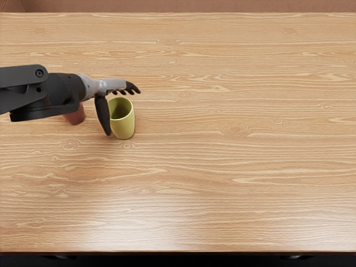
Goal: Pick up cup and place in cup with left hand
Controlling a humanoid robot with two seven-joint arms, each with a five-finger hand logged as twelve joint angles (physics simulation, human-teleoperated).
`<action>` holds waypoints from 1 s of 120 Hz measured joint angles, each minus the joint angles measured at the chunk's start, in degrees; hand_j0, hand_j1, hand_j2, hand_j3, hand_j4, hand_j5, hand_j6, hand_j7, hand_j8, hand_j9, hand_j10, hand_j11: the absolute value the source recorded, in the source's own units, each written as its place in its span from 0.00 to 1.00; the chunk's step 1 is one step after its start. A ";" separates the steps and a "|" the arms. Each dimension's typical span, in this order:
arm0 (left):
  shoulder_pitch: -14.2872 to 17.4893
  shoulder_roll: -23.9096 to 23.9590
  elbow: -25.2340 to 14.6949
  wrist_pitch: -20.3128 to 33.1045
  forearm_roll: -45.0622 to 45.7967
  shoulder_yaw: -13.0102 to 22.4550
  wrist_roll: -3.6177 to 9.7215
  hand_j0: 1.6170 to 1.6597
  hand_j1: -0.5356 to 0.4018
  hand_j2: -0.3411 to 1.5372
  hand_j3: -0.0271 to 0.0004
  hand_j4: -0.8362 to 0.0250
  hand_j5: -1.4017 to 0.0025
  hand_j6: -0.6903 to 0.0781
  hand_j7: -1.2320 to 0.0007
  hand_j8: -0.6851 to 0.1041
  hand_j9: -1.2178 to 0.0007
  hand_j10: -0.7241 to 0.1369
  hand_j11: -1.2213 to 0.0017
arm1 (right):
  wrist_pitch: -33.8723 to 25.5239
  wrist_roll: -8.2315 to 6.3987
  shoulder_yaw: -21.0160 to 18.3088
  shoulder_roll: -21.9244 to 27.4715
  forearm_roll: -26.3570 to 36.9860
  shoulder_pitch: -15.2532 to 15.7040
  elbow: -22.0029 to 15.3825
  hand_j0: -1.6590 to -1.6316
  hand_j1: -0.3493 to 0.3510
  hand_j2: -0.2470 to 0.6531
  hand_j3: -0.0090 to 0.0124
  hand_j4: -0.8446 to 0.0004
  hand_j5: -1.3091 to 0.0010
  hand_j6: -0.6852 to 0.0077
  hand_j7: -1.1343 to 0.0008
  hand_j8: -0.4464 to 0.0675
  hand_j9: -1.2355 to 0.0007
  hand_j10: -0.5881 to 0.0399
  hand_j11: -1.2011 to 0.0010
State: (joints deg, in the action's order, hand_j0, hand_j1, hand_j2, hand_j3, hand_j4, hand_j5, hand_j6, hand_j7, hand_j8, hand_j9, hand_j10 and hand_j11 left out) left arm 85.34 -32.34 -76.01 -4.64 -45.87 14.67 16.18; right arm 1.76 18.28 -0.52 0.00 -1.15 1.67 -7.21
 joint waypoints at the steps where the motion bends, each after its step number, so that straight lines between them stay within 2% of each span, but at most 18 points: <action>1: 0.04 0.00 -0.03 0.06 0.00 0.00 0.00 0.96 0.74 0.20 0.99 0.78 0.85 0.68 0.83 0.66 0.83 0.65 0.83 | 0.00 0.00 0.00 0.00 0.00 0.00 0.00 0.04 0.00 0.27 0.42 1.00 1.00 0.99 1.00 0.87 1.00 0.94 1.00; 43: 0.09 -0.37 -0.38 0.75 0.04 0.01 0.00 0.96 0.65 0.21 0.99 0.70 0.78 0.59 0.75 0.57 0.75 0.57 0.75 | 0.00 0.00 0.00 0.00 0.00 0.00 0.00 0.04 0.00 0.27 0.42 1.00 1.00 0.99 1.00 0.87 1.00 0.94 1.00; 120: -0.53 0.35 0.04 1.23 0.10 0.06 -0.09 0.96 0.58 0.21 0.99 0.64 0.73 0.52 0.70 0.50 0.69 0.51 0.69 | 0.00 0.00 0.00 0.00 0.00 0.00 0.00 0.04 0.00 0.27 0.42 1.00 1.00 0.99 1.00 0.87 1.00 0.94 1.00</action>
State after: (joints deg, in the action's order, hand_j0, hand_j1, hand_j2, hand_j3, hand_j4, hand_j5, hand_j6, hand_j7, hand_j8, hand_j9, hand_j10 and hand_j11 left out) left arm 84.81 -31.99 -75.97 -3.41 -45.78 14.73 16.08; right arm 1.76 18.28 -0.52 0.00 -1.16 1.67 -7.21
